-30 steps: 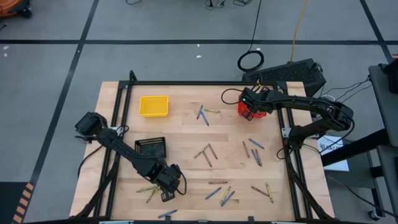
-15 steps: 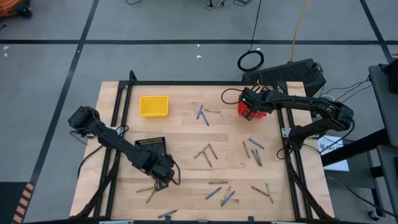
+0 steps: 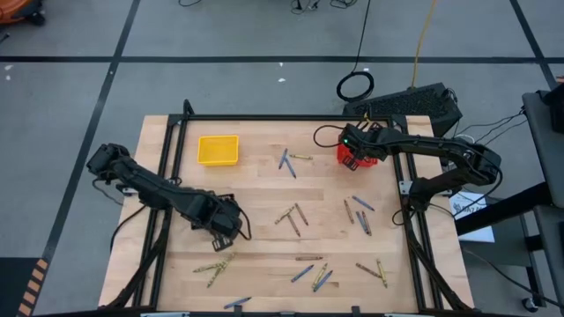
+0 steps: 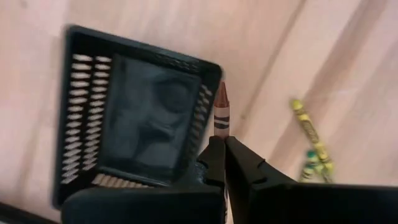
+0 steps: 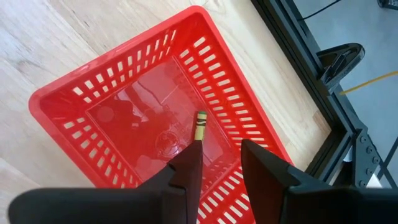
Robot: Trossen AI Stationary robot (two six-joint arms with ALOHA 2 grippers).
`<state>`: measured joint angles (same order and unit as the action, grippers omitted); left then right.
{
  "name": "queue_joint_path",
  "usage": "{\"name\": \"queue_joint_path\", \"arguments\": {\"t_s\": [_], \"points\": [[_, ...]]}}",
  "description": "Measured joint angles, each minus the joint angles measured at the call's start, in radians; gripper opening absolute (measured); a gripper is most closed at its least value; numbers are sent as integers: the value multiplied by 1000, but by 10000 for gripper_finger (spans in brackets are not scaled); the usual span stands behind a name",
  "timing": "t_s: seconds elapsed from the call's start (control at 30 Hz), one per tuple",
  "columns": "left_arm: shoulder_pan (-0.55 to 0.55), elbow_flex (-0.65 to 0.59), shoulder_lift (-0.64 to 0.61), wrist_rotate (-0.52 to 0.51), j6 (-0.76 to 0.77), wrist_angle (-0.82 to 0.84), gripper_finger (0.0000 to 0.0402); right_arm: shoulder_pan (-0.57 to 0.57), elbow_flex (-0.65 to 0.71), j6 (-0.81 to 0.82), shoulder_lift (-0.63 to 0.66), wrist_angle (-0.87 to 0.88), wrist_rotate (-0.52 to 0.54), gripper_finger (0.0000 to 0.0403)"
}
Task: Sort crayons
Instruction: Put the brown crayon into the black bin, then put the blue crayon into the yellow bin
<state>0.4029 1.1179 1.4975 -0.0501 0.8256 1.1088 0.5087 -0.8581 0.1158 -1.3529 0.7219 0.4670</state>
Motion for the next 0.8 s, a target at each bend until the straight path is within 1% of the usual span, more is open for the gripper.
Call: {"name": "queue_joint_path", "arguments": {"t_s": [0.13,0.27,0.4,0.53,0.8], "points": [[-43,-22,-10,-11,-47,40,0,0,0,2,0,0,0,98],[-88,-61,-8,-11,-118,36,0,0,0,2,0,0,0,98],[-126,-84,-8,-11,-147,30,0,0,0,2,0,0,0,98],[-141,-94,-8,-3,-182,28,0,0,0,3,0,0,0,98],[-152,-94,-8,-3,-180,38,0,0,0,3,0,0,0,98]]}}
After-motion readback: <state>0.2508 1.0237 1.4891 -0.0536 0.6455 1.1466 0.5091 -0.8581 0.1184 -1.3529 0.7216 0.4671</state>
